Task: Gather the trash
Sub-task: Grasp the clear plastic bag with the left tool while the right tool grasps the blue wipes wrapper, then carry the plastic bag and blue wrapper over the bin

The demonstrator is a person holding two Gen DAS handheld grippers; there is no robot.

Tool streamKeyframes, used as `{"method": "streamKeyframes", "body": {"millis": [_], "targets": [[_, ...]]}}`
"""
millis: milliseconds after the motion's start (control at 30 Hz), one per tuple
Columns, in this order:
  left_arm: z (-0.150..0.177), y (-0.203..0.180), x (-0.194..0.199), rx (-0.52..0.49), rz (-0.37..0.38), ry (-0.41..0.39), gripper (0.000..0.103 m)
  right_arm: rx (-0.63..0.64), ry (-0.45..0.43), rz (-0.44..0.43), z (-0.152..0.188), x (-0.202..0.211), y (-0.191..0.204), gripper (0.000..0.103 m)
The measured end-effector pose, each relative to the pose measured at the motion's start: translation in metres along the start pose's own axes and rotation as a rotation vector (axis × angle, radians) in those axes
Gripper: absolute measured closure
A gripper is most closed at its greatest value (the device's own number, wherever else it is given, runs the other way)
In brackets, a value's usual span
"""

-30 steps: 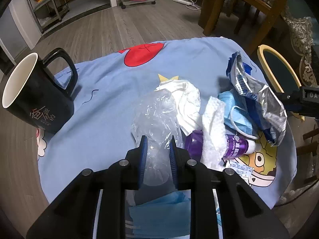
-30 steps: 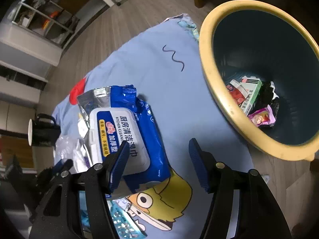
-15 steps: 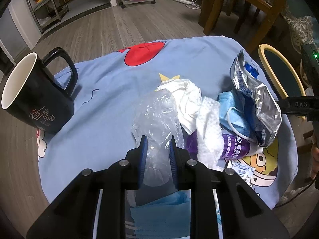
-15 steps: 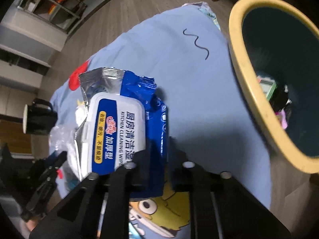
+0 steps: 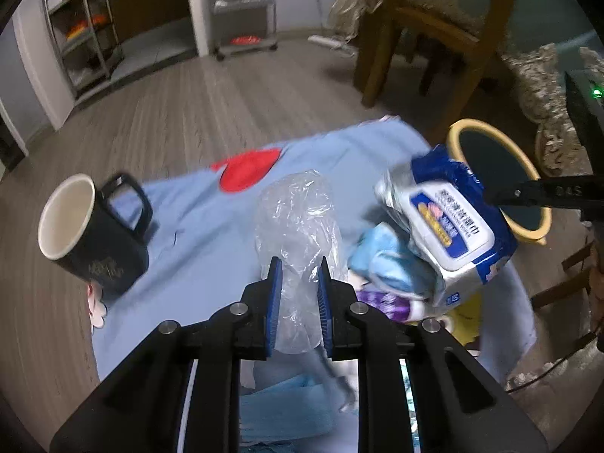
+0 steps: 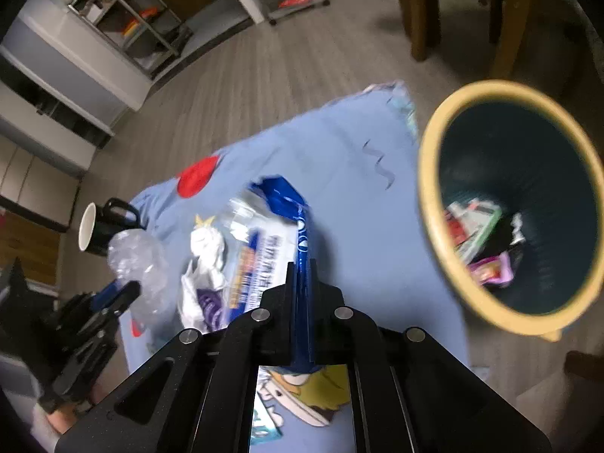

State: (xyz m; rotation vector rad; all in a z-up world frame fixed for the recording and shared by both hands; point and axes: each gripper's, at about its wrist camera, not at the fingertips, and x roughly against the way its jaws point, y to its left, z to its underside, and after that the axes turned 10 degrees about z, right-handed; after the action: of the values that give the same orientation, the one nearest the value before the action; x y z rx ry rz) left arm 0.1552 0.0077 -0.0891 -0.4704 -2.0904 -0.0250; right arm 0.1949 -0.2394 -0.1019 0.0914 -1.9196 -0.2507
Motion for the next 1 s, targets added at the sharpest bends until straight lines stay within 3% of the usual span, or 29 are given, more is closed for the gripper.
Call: {"method": "streamKeyframes", "body": {"millis": [300,567,700,733,900,967,1000], "targets": [[-0.011,-0.049,0.021,-0.091,0.050,-0.049,0.086,-0.034,-0.062,0.010,-0.001,0.035,-0.035,0.102],[-0.008,-0.062,0.010,-0.111,0.050,-0.018,0.086,-0.072,-0.018,0.058,0.004,0.023,-0.062,0.100],[-0.008,-0.061,0.005,-0.107,0.052,-0.009,0.086,-0.064,-0.037,0.098,0.002,0.025,-0.064,0.056],[-0.008,-0.061,0.003,-0.104,0.055,-0.006,0.086,-0.060,-0.036,0.101,0.002,0.023,-0.064,0.055],[-0.007,-0.062,-0.001,-0.107,0.063,0.003,0.086,-0.054,0.024,0.140,0.006,0.000,-0.070,0.056],[-0.008,-0.061,-0.001,-0.107,0.068,0.004,0.086,-0.075,0.055,0.113,0.008,-0.008,-0.074,0.087],[-0.008,-0.061,-0.001,-0.106,0.070,0.004,0.086,-0.083,0.069,0.102,0.008,-0.010,-0.076,0.091]]}}
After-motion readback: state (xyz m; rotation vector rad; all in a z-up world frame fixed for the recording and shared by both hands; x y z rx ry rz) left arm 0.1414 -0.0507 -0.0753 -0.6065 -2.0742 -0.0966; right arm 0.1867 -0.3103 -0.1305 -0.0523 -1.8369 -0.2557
